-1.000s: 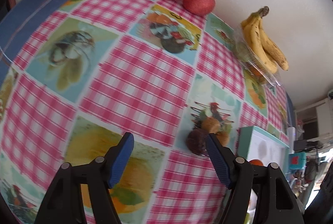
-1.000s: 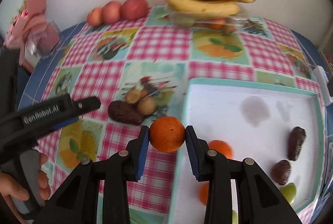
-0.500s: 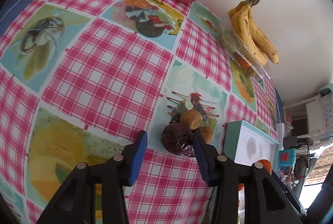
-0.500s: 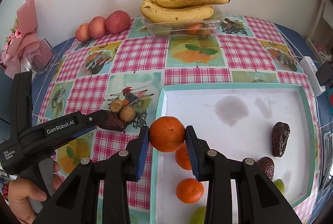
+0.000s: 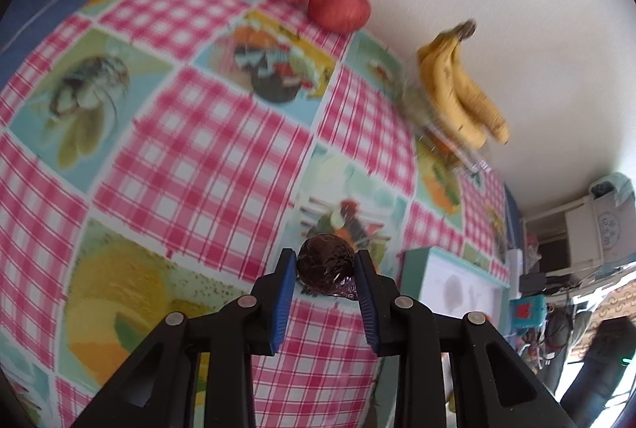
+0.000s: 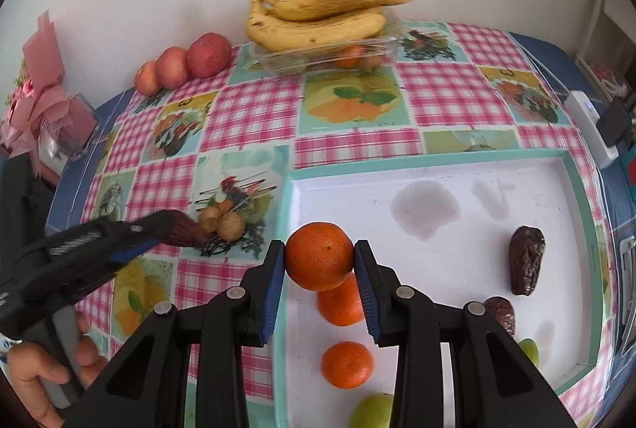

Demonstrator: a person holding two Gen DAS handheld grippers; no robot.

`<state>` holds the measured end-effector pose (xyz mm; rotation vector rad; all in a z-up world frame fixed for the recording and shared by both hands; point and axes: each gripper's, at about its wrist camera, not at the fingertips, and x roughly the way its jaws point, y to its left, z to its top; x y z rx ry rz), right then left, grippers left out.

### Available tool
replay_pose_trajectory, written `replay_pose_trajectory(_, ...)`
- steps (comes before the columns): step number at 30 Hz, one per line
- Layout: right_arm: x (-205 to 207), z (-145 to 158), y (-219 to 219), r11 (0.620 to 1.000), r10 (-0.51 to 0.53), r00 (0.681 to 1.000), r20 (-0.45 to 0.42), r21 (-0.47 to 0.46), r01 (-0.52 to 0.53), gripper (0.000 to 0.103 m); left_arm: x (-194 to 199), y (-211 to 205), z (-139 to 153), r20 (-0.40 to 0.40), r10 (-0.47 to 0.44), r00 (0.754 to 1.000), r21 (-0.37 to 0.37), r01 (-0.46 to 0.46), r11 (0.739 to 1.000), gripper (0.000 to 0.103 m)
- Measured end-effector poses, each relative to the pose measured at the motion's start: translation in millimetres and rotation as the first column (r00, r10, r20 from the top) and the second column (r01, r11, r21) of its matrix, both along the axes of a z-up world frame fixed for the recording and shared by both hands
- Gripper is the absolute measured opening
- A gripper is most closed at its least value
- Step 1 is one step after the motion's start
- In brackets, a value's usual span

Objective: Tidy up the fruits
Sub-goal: 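Grasp a mandarin with the right tool while the left grasps a dark date, then carry the mandarin and date over the tray with both tools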

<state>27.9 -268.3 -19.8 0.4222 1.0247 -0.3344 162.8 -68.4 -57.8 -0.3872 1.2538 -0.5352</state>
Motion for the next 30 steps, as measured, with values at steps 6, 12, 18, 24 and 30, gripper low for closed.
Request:
replay_pose_trajectory(6,-24,-9,-41,0.988,-0.152,0.988,-0.028,0.016,0.152,0.037,-4,-3,28,0.068,-0.006,0.998,-0.037,0.008,0.999,0.032)
replay_pose_trajectory(12,-49,-13,-77,0.962,-0.273,0.961,-0.049,0.000,0.273,0.037,-17,-24,46,0.115,-0.068,0.991,-0.058,0.075,0.995,0.032)
replay_pose_trajectory(18,-58,-10,-87,0.958,-0.288,0.957,-0.034,-0.001,0.288,0.037,-42,-68,52,0.165,-0.198,0.966,-0.033,0.206,0.978,0.032)
replay_pose_trajectory(24,-54,-17,-89,0.959,-0.282,0.959,-0.034,0.008,0.282,0.037,-61,-104,36,0.186,-0.284,0.941,0.014,0.287,0.958,0.032)
replay_pose_trajectory(30,-52,-27,-94,0.958,-0.287,0.956,-0.057,0.012,0.288,0.037,-69,-129,15,0.182,-0.330,0.926,0.068,0.323,0.944,0.032)
